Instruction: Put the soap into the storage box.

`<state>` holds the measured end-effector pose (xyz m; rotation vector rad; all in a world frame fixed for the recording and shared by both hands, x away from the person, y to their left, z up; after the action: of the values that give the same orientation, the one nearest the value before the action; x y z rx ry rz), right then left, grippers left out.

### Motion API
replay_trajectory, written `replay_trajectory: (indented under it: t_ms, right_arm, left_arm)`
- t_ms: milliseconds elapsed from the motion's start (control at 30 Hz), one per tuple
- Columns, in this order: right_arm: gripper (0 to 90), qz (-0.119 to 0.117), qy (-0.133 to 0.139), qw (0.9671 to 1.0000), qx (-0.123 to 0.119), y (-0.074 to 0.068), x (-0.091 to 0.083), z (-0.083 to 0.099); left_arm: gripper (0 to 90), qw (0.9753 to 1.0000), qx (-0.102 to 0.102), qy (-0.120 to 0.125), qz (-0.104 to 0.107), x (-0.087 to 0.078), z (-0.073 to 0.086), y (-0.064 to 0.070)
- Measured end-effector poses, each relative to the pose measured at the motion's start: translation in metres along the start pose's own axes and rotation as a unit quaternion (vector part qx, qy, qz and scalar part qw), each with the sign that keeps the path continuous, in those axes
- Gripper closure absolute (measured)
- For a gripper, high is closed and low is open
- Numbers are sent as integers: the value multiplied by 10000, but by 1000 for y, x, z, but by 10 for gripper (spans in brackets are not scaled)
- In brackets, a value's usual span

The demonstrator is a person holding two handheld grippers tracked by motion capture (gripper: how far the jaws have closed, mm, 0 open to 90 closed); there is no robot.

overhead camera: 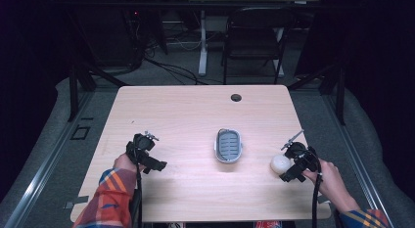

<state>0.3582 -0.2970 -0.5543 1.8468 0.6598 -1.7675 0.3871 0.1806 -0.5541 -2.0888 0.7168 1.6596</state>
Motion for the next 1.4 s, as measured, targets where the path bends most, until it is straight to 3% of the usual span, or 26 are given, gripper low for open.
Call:
replay_trajectory:
  t_ms: [267, 367, 400, 533, 567, 600, 633, 700, 900, 1000, 1067, 1400]
  right_arm:
    - [0, 12, -142, 9999, -41, 6, 1, -12]
    - [0, -118, 22, 9998, 140, 4, 6, -17]
    - [0, -68, -199, 9998, -26, 7, 3, -17]
    - [0, -110, -123, 9999, 10, 7, 6, -25]
    - [0, -82, -288, 9995, -110, 8, 4, -26]
    - [0, -116, -180, 9998, 1, 6, 6, -28]
    - [0, -30, -387, 9990, -215, 9, 4, -30]
    - [0, -102, -240, 9996, -109, 7, 8, -33]
    - [3, -82, -420, 9989, -212, 7, 13, -41]
    - [65, -72, -513, 9983, -260, 7, 14, -44]
    - [152, -54, -477, 9984, -282, 7, 14, -46]
    - [159, 18, -576, 9976, -386, 6, 17, -50]
  left_arm:
    - [0, 10000, 3, 6, 6, 0, 0, 0]
    - [0, 10000, 1, 0, 8, 0, 0, 0]
    - [0, 10000, 1, 1, 9, 0, 0, 0]
    - [0, 10000, 4, -3, 12, 0, 0, 0]
    - [0, 10000, 3, -2, 14, 0, 0, 0]
    - [0, 10000, 3, 0, 13, 0, 0, 0]
    - [0, 10000, 2, -1, 13, 0, 0, 0]
    - [0, 10000, 7, -4, 16, 0, 0, 0]
    - [0, 10000, 6, -4, 23, 0, 0, 0]
    - [0, 10000, 6, 2, 22, 1, 0, 0]
    - [0, 10000, 1, 7, 26, 1, 0, 0]
    - [0, 10000, 11, -5, 30, 0, 0, 0]
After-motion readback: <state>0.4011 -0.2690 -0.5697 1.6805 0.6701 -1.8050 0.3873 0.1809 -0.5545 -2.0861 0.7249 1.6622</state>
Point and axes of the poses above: each handheld gripper's, and its own axes: x roughly forward along the jaws, z roughly out of its underside, y roughly to its right, the point moved 4 cm from there along x, roughly forward along the jaws, and after that the axes turned 11 degrees about -y, right-handed, at the moved point
